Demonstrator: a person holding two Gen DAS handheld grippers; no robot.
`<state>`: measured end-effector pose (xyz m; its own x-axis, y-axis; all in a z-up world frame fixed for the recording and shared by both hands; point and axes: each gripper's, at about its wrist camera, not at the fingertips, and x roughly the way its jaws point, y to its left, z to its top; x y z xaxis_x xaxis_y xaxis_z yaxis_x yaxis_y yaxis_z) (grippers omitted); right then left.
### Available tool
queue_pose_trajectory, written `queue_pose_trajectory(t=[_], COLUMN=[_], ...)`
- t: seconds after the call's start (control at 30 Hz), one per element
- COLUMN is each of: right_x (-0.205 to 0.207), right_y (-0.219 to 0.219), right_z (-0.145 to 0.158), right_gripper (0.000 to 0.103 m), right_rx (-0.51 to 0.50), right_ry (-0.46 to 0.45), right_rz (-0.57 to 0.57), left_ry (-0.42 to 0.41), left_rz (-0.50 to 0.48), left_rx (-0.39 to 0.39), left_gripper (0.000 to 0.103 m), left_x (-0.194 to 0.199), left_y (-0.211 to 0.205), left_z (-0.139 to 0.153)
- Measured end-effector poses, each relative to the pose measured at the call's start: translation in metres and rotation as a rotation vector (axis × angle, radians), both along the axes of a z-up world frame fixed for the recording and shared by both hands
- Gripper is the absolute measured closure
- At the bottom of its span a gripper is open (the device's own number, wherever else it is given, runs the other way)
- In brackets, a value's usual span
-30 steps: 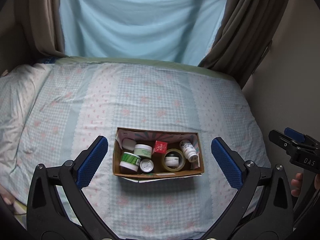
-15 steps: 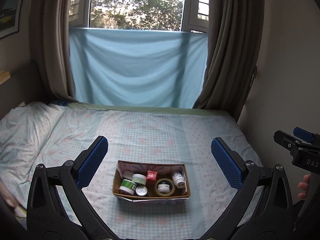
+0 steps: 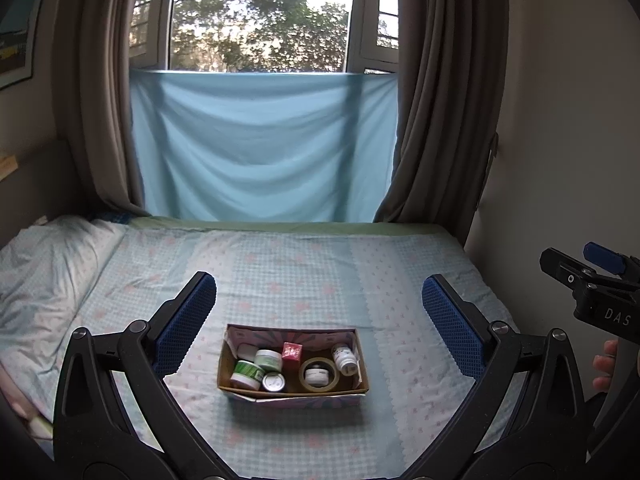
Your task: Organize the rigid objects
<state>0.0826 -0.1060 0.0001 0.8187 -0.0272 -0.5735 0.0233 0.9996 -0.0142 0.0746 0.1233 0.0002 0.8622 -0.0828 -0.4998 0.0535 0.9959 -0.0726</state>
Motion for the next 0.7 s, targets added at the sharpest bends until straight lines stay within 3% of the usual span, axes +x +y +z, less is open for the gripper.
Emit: queue_pose_trajectory(t=[0.7], right_x=[-0.0053], right_y=[0.0003], right_z=[-0.0001], right_gripper=[0.009], right_rx=[0.001], right_ry=[-0.014], right_rz=[0.016], left_ry=[-0.026], left_rz=[0.015], left_rx=[0.024], left_gripper=[0.0], left_x=[-0.0098], left_y=[-0.0013], left_z=[0.0032])
